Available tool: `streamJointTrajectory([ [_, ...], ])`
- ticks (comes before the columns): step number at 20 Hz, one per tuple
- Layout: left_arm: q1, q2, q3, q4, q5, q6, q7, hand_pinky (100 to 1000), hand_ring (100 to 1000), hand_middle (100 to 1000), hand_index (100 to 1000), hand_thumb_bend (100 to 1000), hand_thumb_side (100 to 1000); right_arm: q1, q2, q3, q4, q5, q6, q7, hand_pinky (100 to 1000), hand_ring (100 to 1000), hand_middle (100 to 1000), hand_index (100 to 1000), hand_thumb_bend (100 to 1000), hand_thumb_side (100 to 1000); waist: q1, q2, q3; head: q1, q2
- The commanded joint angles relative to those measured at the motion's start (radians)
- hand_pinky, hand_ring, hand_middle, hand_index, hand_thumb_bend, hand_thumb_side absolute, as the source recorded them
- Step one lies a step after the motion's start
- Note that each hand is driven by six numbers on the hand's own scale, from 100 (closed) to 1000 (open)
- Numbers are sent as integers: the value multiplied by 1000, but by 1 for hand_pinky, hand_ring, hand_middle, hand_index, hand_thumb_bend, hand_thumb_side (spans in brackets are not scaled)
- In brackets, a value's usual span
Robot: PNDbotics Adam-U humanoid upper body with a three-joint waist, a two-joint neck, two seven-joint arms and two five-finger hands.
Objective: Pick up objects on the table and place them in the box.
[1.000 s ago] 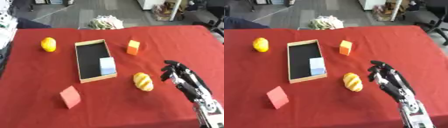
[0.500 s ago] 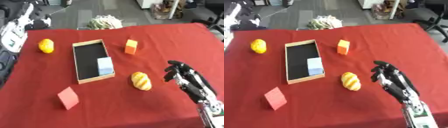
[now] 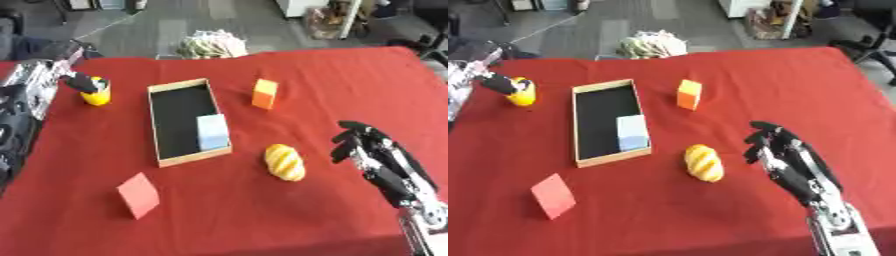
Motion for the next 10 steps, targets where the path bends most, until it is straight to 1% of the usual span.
streamJointTrajectory([
  [1, -16, 15, 21, -3, -33, 4, -1, 811, 714, 743, 945, 378, 312, -12, -16, -2, -13, -2, -1, 0, 538, 565, 617, 835, 100, 423, 7, -7, 1, -1, 4],
  [7, -6, 10, 27, 3, -56, 23, 52, 809, 715, 748, 947, 380, 307, -14, -15, -1, -13, -2, -1, 2, 538, 565, 617, 834, 100, 420, 6, -1, -1, -3, 4],
  [10, 0, 12, 25, 6, -72, 34, 87, 811, 722, 754, 945, 405, 318, -18, -16, -2, -14, -2, -2, 0, 538, 565, 617, 834, 100, 419, 6, 6, -7, -3, 4],
])
